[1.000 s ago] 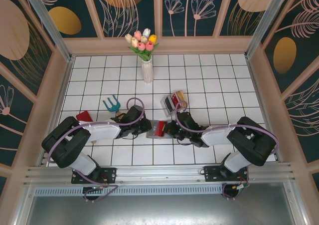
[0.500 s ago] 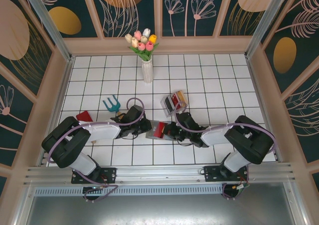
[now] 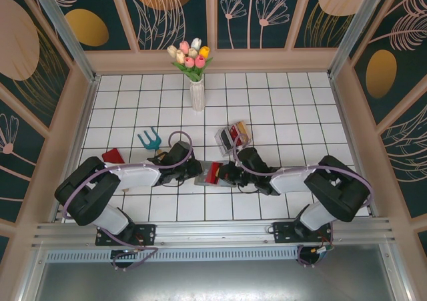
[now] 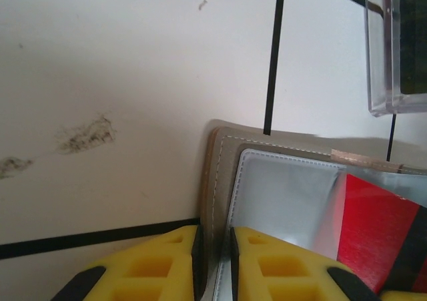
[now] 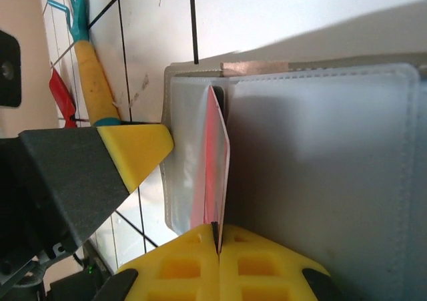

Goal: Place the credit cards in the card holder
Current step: Insert the credit card into the card slot.

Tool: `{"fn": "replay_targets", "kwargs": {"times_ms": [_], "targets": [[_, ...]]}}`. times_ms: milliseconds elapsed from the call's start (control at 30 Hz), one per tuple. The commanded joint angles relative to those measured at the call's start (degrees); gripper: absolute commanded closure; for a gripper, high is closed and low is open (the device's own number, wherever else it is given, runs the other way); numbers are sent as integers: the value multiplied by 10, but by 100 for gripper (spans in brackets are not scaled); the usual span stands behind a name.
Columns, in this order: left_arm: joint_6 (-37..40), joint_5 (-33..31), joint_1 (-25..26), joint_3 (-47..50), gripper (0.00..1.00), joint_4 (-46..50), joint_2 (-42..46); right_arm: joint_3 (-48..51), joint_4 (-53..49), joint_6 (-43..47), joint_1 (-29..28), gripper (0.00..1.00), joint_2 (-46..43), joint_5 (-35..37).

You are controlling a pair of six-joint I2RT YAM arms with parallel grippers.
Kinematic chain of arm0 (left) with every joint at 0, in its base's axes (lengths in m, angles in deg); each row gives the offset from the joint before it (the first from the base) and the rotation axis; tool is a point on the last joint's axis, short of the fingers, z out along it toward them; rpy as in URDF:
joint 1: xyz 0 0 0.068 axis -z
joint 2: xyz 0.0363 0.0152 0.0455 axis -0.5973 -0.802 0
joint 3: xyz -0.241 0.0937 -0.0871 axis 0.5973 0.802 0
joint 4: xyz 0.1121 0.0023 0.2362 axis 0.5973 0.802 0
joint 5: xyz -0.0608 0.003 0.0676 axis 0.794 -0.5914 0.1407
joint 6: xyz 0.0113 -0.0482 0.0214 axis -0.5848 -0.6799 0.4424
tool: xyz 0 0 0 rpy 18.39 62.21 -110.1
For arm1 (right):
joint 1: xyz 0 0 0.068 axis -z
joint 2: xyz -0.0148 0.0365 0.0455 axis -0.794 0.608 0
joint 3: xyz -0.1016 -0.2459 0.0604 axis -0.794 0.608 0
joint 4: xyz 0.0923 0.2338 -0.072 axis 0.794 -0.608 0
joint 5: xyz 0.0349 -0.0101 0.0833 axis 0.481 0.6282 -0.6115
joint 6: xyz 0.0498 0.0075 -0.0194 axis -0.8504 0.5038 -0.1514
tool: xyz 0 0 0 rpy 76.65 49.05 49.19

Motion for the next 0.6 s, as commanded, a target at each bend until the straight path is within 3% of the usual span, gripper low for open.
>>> {"fn": "replay_targets", "kwargs": {"times_ms": [0, 100, 567], "targets": [[-3, 9, 5, 14, 79, 31, -17, 16, -54, 44, 10, 100, -8, -53], [-3, 9, 5, 13, 79, 30, -18, 11, -80, 64, 20, 100, -8, -61], [-4, 13, 5, 11, 79, 32, -16, -7, -14, 66, 27, 100, 55, -105]]}}
